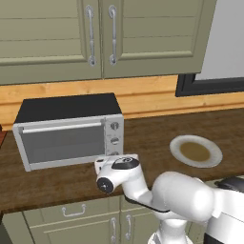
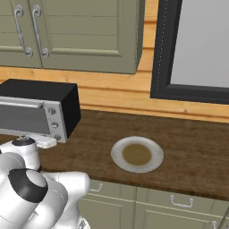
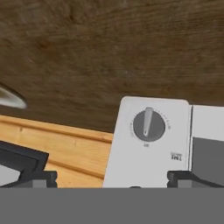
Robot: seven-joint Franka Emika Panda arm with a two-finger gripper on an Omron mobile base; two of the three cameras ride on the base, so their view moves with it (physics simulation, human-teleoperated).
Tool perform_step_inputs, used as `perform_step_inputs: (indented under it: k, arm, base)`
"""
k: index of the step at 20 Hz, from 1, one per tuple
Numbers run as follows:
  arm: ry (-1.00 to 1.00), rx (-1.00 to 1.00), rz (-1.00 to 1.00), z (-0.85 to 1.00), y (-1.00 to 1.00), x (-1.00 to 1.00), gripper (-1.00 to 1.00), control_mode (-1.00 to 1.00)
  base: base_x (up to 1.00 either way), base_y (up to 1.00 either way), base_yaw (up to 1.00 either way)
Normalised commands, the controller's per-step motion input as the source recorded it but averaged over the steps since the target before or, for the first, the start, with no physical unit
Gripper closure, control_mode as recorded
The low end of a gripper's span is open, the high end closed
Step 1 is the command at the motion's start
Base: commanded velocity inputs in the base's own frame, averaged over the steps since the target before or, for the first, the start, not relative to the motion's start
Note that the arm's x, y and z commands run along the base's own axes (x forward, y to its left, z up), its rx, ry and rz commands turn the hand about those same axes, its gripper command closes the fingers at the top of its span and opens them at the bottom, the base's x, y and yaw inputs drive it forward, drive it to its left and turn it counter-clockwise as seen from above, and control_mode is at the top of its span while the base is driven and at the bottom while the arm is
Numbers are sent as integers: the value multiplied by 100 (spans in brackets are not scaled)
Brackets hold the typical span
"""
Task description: Pick up the kebab skewer and baguette bread, and place them inside the toaster oven. Close the toaster oven door and start by setting the timer.
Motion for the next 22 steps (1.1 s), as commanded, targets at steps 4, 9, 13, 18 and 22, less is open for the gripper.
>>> perform_step_inputs:
  k: [4,9,13,18,22]
  arm:
    - [0,0,8,-23,-20,2,-100,-100]
    - [0,0,6,-29,-34,7,-100,-100]
    - [0,0,6,-29,-43,2,-100,-100]
    - [0,0,6,-27,-44,6,-100,-100]
    - [0,0,7,-24,-41,12,-100,-100]
  base:
    - [0,0,0]
    - [0,0,0]
    - [0,0,0]
    - [0,0,0]
    - [0,0,0]
